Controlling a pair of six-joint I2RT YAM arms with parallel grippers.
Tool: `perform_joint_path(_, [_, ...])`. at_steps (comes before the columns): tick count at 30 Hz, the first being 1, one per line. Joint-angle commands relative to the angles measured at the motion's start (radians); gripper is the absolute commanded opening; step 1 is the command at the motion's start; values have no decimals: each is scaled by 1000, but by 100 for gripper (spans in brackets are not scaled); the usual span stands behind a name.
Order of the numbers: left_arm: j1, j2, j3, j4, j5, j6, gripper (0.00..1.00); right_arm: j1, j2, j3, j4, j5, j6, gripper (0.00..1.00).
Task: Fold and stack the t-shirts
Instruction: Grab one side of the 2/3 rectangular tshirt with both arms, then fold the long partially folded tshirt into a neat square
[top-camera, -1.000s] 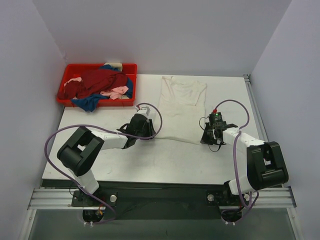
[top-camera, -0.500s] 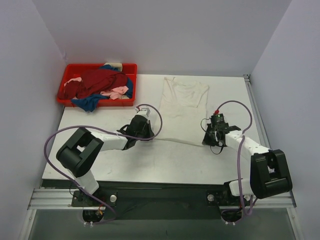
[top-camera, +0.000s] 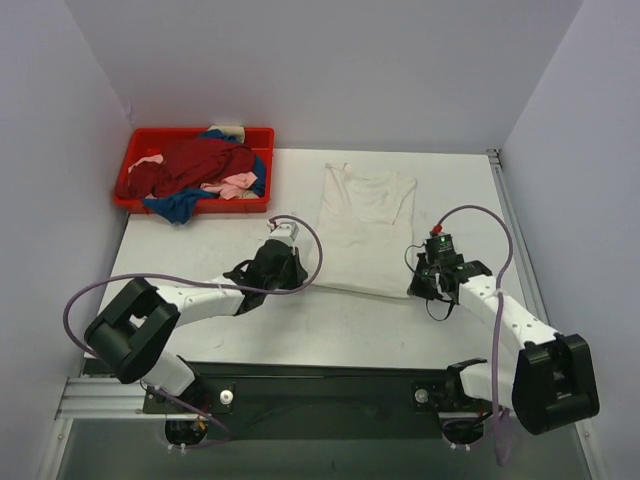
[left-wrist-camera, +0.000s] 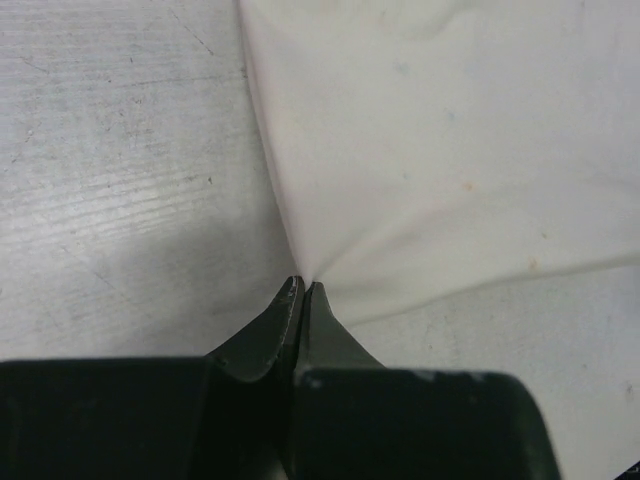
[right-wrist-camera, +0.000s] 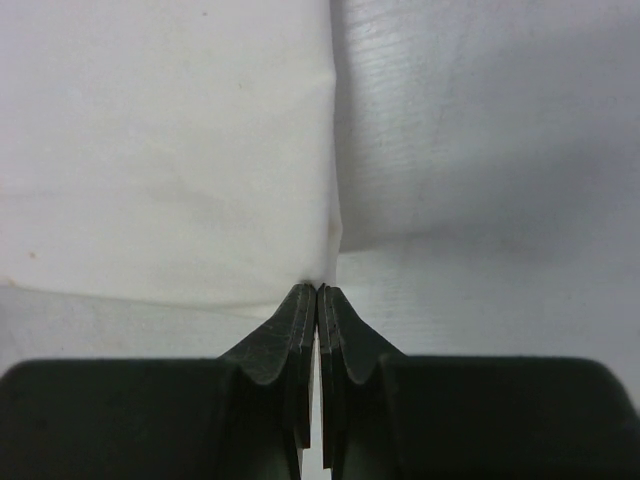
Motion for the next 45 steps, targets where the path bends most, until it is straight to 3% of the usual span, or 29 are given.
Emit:
perform_joint_path(1, [-27, -120, -32, -51, -88, -1, 0, 46, -105, 3, -139, 75, 13, 0])
perform_joint_path(12, [-193, -460, -69, -302, -250, -28, 0, 160, -384, 37, -334, 156, 69, 0])
perform_joint_path(20, [-311, -615, -24, -431, -342, -47, 0, 192, -495, 186, -452, 204, 49, 0])
perform_joint_path(28, [-296, -548, 66, -398, -363, 13, 0, 162, -317, 347, -411, 270, -25, 0])
perform_joint_path(34, [-191, -421, 131, -318, -235, 50, 0, 39, -147, 431, -323, 184, -74, 0])
perform_joint_path(45, [45, -234, 224, -186, 20, 81, 0, -24, 126, 669, -288, 161, -132, 0])
